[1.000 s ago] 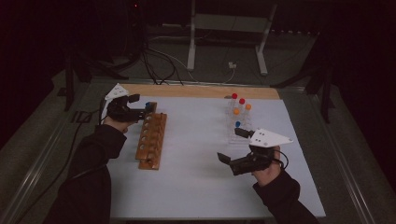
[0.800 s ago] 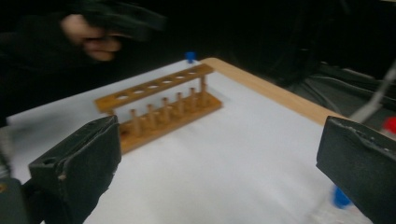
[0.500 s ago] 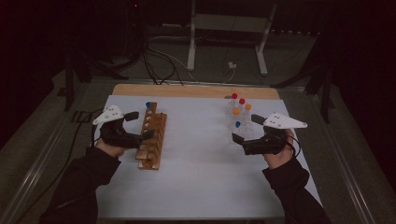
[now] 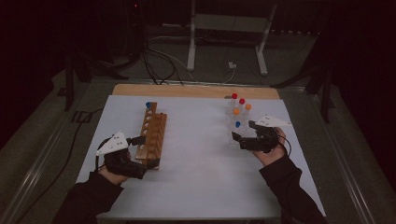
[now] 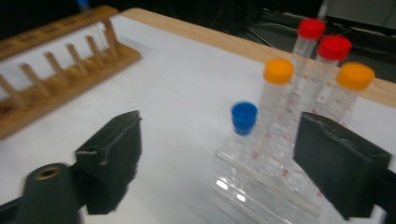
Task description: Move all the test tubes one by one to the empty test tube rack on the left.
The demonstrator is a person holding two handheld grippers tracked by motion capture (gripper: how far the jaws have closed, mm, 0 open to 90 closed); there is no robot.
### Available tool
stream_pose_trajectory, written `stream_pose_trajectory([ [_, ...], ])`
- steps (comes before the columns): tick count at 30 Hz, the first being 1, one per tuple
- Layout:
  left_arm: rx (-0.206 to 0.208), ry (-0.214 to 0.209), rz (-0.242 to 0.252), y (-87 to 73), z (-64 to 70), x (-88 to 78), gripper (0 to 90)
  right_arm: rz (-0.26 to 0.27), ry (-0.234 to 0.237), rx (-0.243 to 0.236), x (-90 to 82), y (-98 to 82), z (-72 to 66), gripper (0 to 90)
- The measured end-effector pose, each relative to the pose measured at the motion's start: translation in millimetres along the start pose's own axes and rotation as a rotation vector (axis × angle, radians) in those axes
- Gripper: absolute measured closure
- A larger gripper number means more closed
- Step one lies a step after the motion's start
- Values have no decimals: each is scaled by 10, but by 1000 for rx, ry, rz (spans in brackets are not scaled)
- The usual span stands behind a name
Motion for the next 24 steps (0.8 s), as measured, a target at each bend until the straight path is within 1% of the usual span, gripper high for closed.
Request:
stream_pose_trajectory([
  [2,11,0,-7,-16,31,8,20,-24,-17,0,54,-47,19,196],
  [3,11,-8,-8,-24,41,9,21,-30,-21,4,75,-67,28,221],
  [6,10,-12,-10,-49,59,11,20,-56,-42,14,136,-118,63,323],
  [7,11,-6,-13,-60,59,13,20,-63,-49,19,153,-129,77,359],
  [9,7,-11,-16,-80,54,16,20,-75,-52,24,181,-142,100,427],
  [10,7,-5,-17,-88,48,18,21,-79,-53,29,192,-144,110,451],
  [13,3,-5,-23,-108,42,23,20,-100,-47,22,228,-146,122,551],
  [14,3,-9,-27,-112,41,25,20,-104,-47,15,244,-144,124,564],
  [17,2,-14,-33,-123,39,31,20,-117,-50,15,289,-136,124,616],
  [19,3,-8,-36,-134,34,37,21,-126,-54,12,318,-127,121,664],
  [23,11,-6,-45,-146,28,43,20,-147,-67,11,368,-124,118,698],
  [24,8,-4,-44,-146,26,42,21,-146,-62,11,374,-122,116,705],
])
Point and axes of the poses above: each handheld gripper's, and its own axes: x roughly forward along the jaws, y roughly out of its top, z roughly to its right, the point moved 5 cm from there along x, roughly forward along the jaws, and after that the axes turned 3 degrees about -y, right-handed, at the moved point
